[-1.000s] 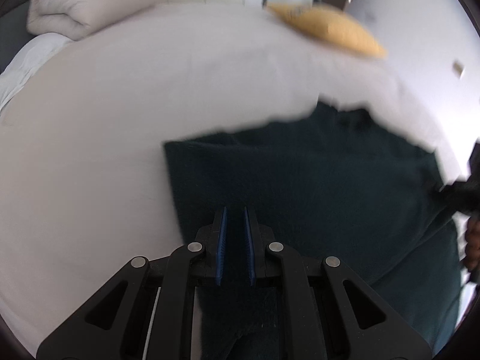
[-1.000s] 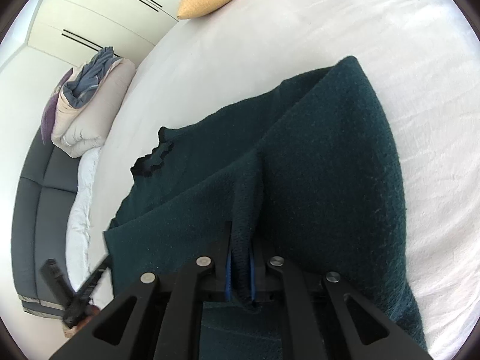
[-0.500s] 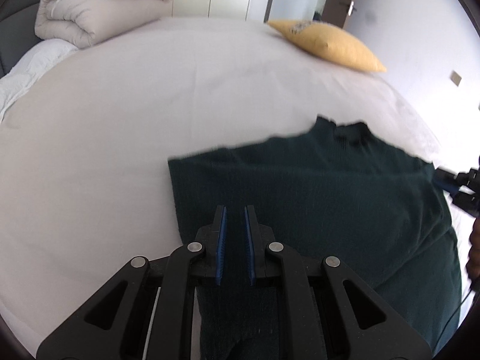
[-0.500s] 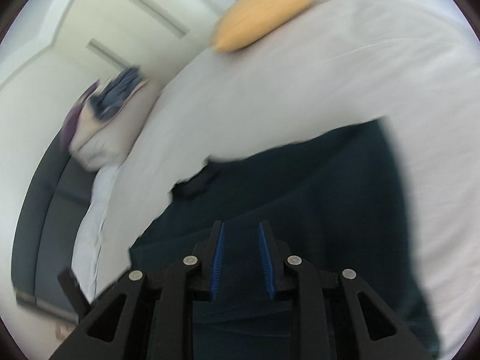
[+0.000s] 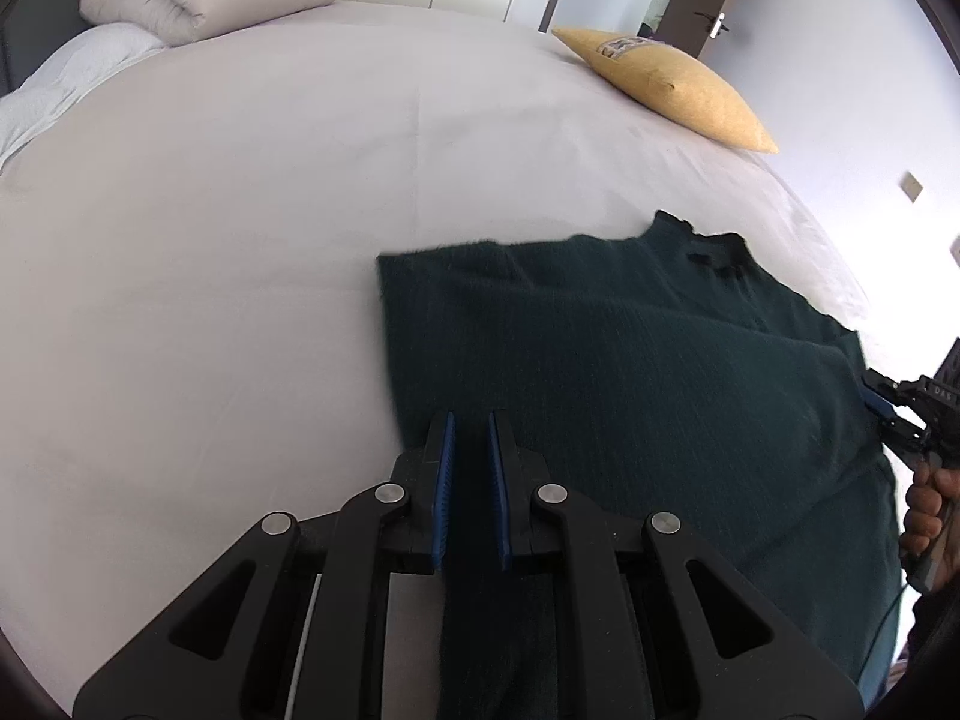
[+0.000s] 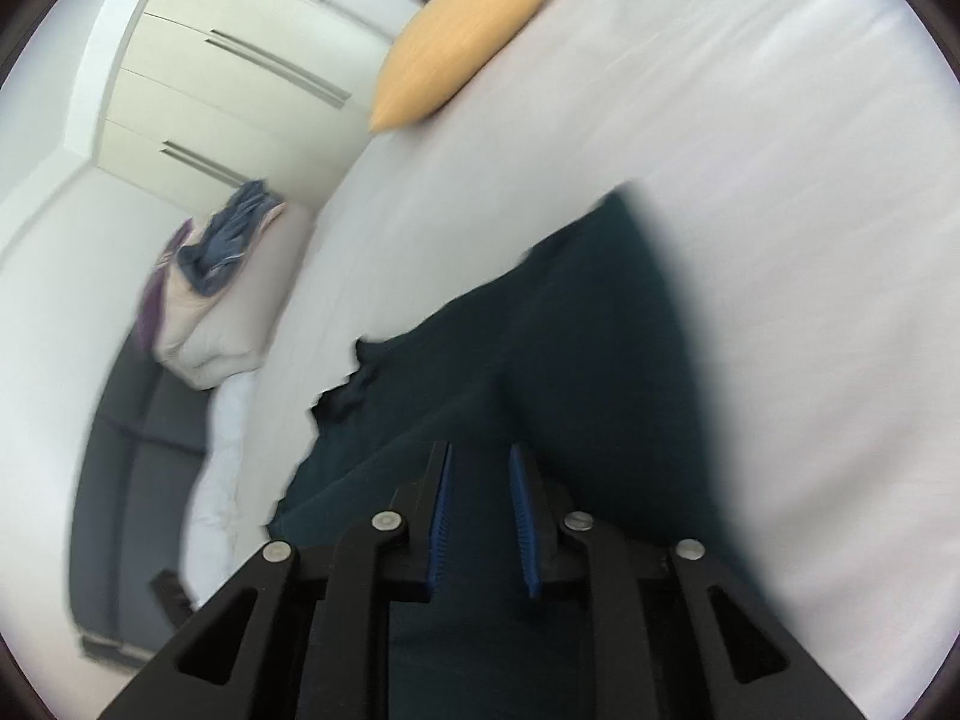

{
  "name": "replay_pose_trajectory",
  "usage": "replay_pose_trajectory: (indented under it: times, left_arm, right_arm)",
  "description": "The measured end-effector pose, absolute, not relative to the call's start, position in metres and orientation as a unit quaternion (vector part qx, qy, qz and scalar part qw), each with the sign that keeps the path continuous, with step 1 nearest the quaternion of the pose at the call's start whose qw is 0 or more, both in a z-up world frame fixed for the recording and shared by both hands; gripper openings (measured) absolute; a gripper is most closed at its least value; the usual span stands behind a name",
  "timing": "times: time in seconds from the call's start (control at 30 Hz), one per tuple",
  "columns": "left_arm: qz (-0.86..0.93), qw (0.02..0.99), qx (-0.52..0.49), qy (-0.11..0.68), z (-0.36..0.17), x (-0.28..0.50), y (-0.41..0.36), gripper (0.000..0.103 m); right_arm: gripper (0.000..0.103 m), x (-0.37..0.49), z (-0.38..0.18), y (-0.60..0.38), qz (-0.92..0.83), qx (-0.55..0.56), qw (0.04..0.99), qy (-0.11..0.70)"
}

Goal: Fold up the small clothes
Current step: 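Grasp the sweater hem with the left gripper and lift it toward the collar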

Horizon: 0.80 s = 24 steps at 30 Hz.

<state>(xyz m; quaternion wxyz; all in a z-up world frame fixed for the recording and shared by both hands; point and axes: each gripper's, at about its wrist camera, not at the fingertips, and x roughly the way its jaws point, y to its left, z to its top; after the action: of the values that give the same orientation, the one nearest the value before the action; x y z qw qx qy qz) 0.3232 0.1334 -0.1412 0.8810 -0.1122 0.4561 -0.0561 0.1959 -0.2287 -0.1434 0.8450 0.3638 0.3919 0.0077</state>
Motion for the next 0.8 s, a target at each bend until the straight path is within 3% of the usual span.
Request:
replay_pose_trajectory:
  times: [0.03,0.33,0.37,0.4,0.47,0.8]
  left_arm:
    - [-0.054,0.882,-0.118,0.453,-0.136,0.311,0.136,0.011]
    - [-0.092,0.875,-0.169,0.444,-0.106,0.159,0.148,0.014]
    - [-0.099,0.871,-0.185,0.444,-0.105,0.139,0.151,0.025]
    - [-0.102,0.867,-0.198,0.445,-0.105,0.124,0.153,0.051]
    - [-0.105,0.865,-0.213,0.442,-0.103,0.096,0.158,0.081]
    - [-0.11,0.811,-0.311,0.484,-0.135,-0.011,0.178,0.08]
  right_arm:
    - [0.048,0.182,-0.136,-0.232,0.004,0.359,0.852,0.381]
    - [0.071,0.054,-0.099,-0.217,0.053,0.312,0.88,0.353]
    - [0.073,0.041,-0.098,-0.211,0.062,0.304,0.882,0.354]
    - [0.076,0.028,-0.097,-0.206,0.068,0.298,0.884,0.353]
    - [0.08,0.002,-0.097,-0.195,0.073,0.285,0.888,0.353]
    - [0.08,-0.073,-0.119,-0.189,0.072,0.294,0.879,0.368]
